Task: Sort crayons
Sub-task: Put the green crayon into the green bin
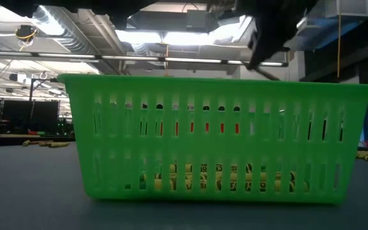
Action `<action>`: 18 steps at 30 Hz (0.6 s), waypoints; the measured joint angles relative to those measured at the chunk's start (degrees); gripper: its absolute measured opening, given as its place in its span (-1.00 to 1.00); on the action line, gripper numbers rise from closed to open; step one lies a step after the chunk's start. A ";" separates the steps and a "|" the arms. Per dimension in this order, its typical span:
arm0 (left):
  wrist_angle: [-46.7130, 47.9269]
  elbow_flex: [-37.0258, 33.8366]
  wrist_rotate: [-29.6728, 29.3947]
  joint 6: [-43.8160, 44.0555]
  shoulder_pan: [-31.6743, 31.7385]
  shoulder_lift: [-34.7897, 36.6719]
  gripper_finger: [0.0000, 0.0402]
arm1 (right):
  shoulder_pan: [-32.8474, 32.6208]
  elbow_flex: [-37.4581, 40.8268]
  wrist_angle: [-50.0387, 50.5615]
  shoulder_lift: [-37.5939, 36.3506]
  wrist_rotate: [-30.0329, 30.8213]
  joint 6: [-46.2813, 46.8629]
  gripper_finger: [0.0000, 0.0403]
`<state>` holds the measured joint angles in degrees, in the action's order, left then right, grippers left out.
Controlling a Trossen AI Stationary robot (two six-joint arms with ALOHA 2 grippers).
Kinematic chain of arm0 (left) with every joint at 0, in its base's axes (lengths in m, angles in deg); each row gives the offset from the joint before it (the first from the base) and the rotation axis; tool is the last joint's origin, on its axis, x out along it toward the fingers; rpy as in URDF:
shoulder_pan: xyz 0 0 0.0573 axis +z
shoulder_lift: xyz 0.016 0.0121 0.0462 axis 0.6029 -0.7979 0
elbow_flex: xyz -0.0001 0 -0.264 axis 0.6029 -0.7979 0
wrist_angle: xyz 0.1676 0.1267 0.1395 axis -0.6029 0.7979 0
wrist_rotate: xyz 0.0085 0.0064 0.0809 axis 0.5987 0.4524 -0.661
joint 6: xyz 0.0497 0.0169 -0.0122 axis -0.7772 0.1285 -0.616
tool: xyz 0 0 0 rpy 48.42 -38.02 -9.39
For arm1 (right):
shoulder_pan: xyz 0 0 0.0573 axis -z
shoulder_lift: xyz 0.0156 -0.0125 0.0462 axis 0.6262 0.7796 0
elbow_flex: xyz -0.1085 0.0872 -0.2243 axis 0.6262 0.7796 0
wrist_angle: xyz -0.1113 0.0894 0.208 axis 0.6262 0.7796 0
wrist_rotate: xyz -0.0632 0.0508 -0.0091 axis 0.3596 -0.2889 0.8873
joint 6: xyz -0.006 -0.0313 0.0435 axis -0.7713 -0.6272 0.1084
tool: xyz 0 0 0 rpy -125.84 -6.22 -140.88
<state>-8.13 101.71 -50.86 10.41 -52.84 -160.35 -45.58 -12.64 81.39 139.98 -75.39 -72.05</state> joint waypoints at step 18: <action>0.00 0.02 0.02 -0.02 0.00 0.00 -0.46 | -14.52 0.00 -30.46 13.41 -2.11 2.14 -0.92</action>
<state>-8.13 101.72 -50.83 10.39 -52.84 -160.35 -60.10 -12.65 50.93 153.39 -77.51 -69.91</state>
